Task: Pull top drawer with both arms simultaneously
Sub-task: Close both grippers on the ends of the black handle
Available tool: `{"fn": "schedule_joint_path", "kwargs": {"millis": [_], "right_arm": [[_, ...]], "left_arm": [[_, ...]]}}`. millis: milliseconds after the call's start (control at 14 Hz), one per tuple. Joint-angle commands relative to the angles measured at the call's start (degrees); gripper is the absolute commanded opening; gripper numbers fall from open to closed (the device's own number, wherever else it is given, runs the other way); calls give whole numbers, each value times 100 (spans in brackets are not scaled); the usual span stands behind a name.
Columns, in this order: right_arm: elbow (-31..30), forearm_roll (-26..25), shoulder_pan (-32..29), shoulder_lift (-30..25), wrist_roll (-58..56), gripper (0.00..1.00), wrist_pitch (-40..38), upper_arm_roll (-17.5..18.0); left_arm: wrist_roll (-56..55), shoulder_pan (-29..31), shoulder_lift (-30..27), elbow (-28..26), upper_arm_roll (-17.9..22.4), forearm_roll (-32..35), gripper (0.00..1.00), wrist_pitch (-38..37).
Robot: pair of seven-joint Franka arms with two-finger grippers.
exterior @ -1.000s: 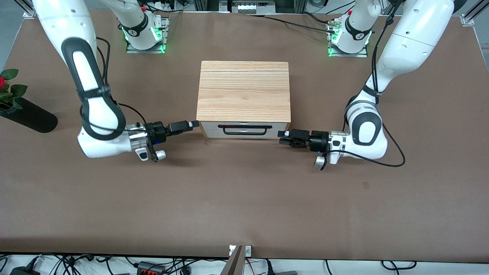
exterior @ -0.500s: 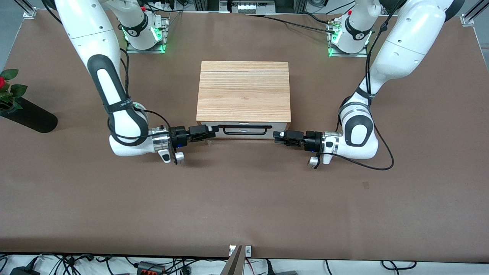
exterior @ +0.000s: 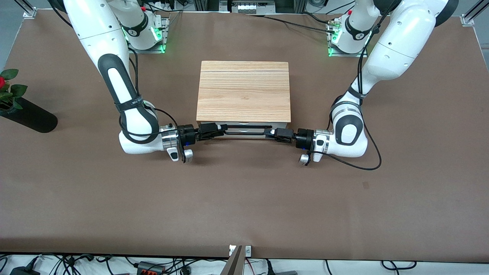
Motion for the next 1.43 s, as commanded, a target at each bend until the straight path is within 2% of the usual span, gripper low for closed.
{"fn": "schedule_joint_path", "kwargs": {"millis": [0, 71, 571, 786, 1357], "right_arm": [[-1, 321, 92, 91, -429, 59, 51, -5], [-10, 366, 101, 99, -526, 50, 51, -5], [-10, 366, 84, 100, -931, 19, 112, -5], [-10, 366, 75, 100, -931, 14, 112, -5], [42, 384, 66, 100, -931, 14, 130, -5]], "left_arm": [[104, -109, 27, 25, 5, -193, 65, 40], [113, -144, 27, 16, 5, -193, 61, 75], [262, -285, 27, -63, 5, -299, 25, 286], [262, -303, 27, -54, 5, -351, 19, 356], [262, -303, 44, 33, 5, -492, 16, 444]]}}
